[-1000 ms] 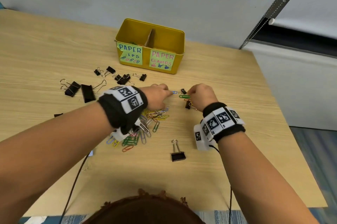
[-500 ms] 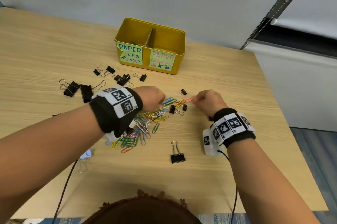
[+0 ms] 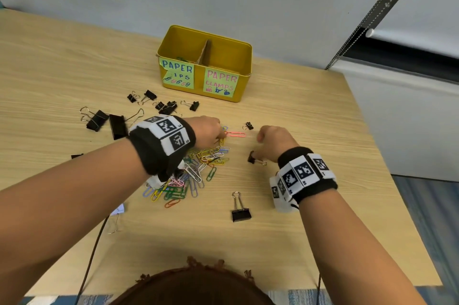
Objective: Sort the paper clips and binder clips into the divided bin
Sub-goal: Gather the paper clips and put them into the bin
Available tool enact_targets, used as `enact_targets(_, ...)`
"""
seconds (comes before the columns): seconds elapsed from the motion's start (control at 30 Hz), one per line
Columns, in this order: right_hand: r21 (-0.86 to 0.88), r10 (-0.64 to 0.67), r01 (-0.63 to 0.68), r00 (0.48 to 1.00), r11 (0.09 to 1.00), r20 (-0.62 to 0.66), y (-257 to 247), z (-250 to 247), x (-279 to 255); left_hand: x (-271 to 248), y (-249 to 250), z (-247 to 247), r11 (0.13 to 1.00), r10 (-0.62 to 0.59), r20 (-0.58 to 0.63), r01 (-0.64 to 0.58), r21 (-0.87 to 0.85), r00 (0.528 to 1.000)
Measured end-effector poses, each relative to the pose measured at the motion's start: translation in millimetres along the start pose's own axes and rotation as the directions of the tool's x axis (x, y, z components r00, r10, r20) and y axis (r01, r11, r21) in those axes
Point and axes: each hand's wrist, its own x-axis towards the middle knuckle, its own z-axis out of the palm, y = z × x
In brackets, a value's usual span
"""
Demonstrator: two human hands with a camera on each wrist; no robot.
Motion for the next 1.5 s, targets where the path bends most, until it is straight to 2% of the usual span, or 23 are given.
enact_targets(0.07,0.01,-0.088,0.088,0.995,0.996,-0.037,-13.3,7.0,-0.1,-3.9,-4.0,1.7,1.0,0.001,0.015,0.0,-0.021,1.0)
enact_targets(0.13,-0.068,-0.126,0.126,0.992,0.99,0.007,-20.9,17.4,1.2,-8.6,-8.3,6.2,0.998,0.003,0.036,-0.001,-0.07,0.999)
enact_targets(0.2,-0.157,-0.071,0.079,0.996,0.984,0.056,-17.2,21.6,4.4,-16.4,-15.0,9.3,0.992,0.015,0.055,-0.008,-0.128,0.998)
enact_targets(0.27,-0.206,-0.033,0.031,0.999,0.978,-0.006,-13.7,14.6,8.0,-26.9,-24.1,11.7,0.98,0.009,0.022,-0.005,-0.197,1.0)
enact_targets(0.37,-0.052,-0.154,0.149,0.983,0.987,-0.103,-29.5,4.6,14.6,-44.5,-37.3,12.2,0.957,-0.058,-0.069,0.036,-0.289,0.996)
enact_targets(0.43,0.006,-0.238,0.238,0.971,0.971,-0.032,-50.5,8.5,13.1,-56.0,-43.1,14.0,0.954,-0.115,-0.063,0.093,-0.286,0.991)
enact_targets(0.5,-0.06,-0.288,0.293,0.954,0.954,0.08,-66.7,21.0,7.6,-66.0,-45.8,17.9,0.947,-0.16,-0.01,0.151,-0.283,0.987)
enact_targets(0.6,-0.067,-0.396,0.41,0.905,0.91,0.155,-76.5,36.0,-4.6,-83.6,-48.4,26.8,0.919,-0.24,0.074,0.251,-0.304,0.968)
enact_targets(0.7,-0.009,-0.425,0.439,0.876,0.898,0.229,-72.6,34.4,-15.8,-95.3,-47.2,39.9,0.887,-0.3,0.155,0.335,-0.318,0.941)
enact_targets(0.83,-0.164,-0.392,0.44,0.883,0.883,0.259,-78.0,35.4,-30.7,-87.7,-30.0,54.9,0.889,-0.309,0.142,0.339,-0.307,0.94)
enact_targets(0.97,-0.146,-0.5,0.532,0.84,0.834,0.211,-89.5,41.0,-25.9,-72.7,-20.0,55.1,0.892,-0.293,0.092,0.307,-0.333,0.952)
enact_targets(1.03,-0.122,-0.504,0.532,0.84,0.838,0.202,-89.9,36.6,-21.4,-68.3,-23.9,52.4,0.883,-0.302,0.05,0.299,-0.362,0.952)
enact_targets(1.1,-0.017,-0.467,0.479,0.863,0.878,0.19,-86.2,30.2,-16.8,-65.6,-30.7,51.1,0.852,-0.326,0.022,0.304,-0.425,0.945)
enact_targets(1.17,0.162,-0.414,0.388,0.891,0.907,0.187,-78.3,23.5,-8.7,-63.7,-38.8,51.6,0.775,-0.341,0.036,0.303,-0.555,0.939)
enact_targets(1.27,0.401,-0.378,0.274,0.902,0.874,0.207,-65.2,15.3,4.0,-63.7,-53.1,50.5,0.644,-0.316,0.053,0.255,-0.721,0.947)
enact_targets(1.4,0.726,-0.353,0.104,0.914,0.68,0.199,-59.0,-4.7,17.4,-65.6,-68.8,33.3,0.493,-0.281,-0.012,0.133,-0.86,0.96)
enact_targets(1.5,0.847,-0.359,0.095,0.926,0.523,0.117,-74.1,-39.3,25.5,-63.9,-82.1,1.6,0.4,-0.296,-0.105,0.024,-0.916,0.949)
